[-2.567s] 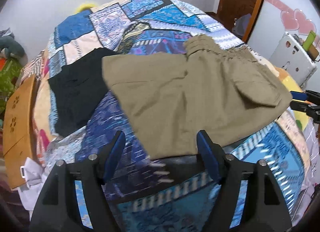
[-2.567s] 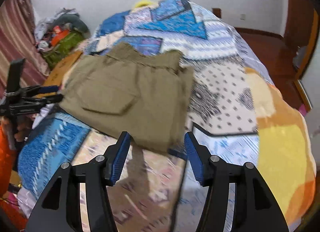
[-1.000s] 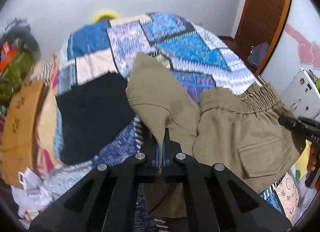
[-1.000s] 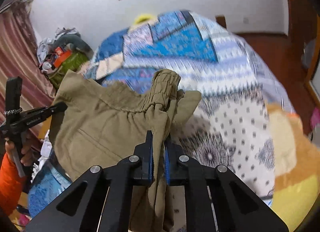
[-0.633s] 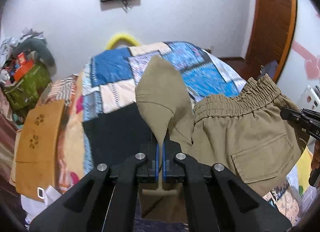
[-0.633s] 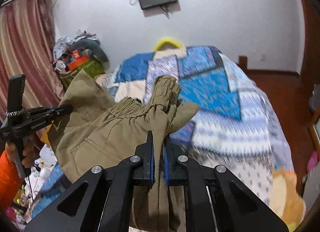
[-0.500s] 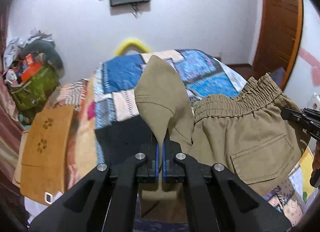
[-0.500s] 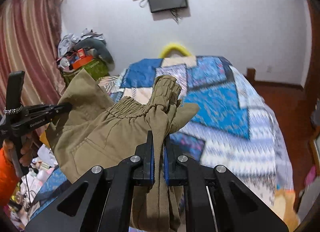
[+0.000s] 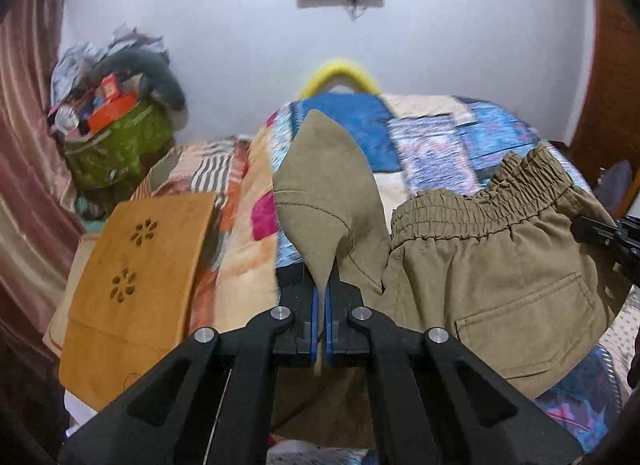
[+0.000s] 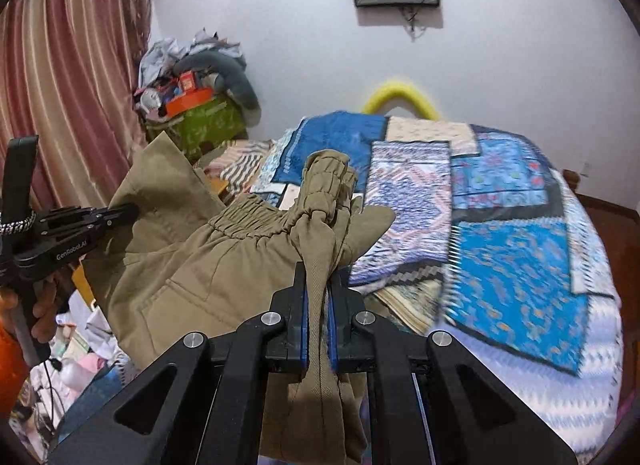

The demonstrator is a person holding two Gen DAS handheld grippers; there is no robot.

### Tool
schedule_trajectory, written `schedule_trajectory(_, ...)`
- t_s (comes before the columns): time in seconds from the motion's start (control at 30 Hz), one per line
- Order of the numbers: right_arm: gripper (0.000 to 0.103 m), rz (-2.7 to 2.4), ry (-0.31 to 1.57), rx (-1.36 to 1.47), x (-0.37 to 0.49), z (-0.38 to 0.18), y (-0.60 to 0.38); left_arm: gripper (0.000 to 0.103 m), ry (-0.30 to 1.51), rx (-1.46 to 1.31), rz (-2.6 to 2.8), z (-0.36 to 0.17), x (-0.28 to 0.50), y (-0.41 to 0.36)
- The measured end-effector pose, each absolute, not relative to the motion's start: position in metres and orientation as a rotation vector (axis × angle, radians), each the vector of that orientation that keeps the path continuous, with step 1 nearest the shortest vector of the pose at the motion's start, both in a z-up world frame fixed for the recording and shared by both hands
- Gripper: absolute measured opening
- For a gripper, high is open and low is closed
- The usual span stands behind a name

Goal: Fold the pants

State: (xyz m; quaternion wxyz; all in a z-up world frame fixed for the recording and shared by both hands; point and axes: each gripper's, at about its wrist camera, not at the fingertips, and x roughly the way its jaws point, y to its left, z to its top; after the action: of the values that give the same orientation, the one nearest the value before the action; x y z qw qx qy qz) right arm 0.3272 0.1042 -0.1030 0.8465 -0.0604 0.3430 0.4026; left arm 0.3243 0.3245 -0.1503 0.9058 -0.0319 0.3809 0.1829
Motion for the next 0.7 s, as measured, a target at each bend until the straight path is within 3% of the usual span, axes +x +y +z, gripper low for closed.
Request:
schedule_trajectory(0.47,0.008,0.818,0.992,-0.326,0.364,-0.211,0.154,0.004,1.095,-0.232,0.383,-0.310,0.338,0.388)
schedule_trajectory(0.7,0.021,0.779,1.061,-0.380,0.358,-0.213,0.148,0.013,1.141,-0.222,0.369,-0.318,0.322,0.379)
